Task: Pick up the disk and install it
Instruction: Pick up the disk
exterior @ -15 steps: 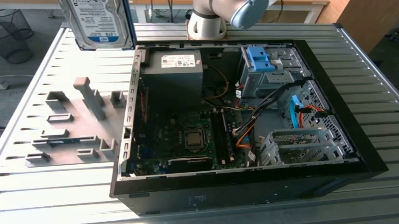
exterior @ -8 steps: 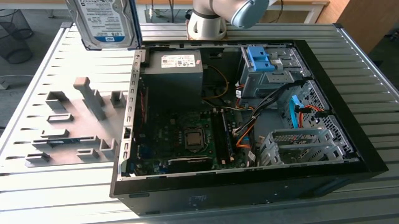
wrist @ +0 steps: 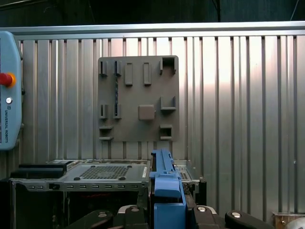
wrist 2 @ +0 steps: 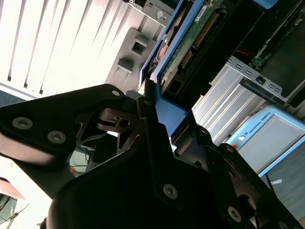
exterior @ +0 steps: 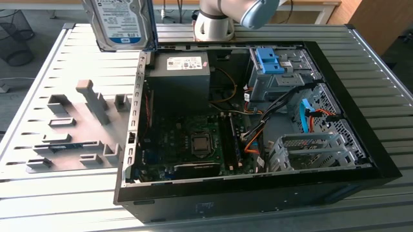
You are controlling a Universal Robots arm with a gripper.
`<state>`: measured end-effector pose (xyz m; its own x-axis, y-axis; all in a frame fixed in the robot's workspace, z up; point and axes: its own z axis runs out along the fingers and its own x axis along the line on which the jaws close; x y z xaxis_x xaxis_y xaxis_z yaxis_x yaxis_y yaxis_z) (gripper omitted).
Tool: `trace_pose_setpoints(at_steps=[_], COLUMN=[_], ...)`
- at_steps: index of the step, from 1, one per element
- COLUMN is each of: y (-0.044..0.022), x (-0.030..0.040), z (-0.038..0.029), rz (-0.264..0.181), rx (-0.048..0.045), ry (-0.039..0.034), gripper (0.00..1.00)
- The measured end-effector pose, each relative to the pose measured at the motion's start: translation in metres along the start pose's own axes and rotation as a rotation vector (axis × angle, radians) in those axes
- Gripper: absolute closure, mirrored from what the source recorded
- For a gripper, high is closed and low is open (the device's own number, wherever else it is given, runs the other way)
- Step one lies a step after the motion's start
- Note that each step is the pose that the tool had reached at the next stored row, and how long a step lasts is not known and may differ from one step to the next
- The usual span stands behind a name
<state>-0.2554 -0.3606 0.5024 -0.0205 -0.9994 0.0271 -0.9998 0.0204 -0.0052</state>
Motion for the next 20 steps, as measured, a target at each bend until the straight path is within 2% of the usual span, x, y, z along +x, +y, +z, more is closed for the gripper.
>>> trace_pose_setpoints(at_steps=[6, 12, 14, 20], y=[-0.0152, -0.0269, -0.0289, -0.0292], x=[-0.0003, -0.0006, -0.0006, -0.0006], z=[0.0001, 0.0001, 0.0002, 0.0001], rz=[0.0, 0.0, 0.0, 0.0], rx=[0.0, 0.0, 0.0, 0.0], ry=[0.0, 0.0, 0.0, 0.0], gripper=[0.64, 0.64, 0.64, 0.64])
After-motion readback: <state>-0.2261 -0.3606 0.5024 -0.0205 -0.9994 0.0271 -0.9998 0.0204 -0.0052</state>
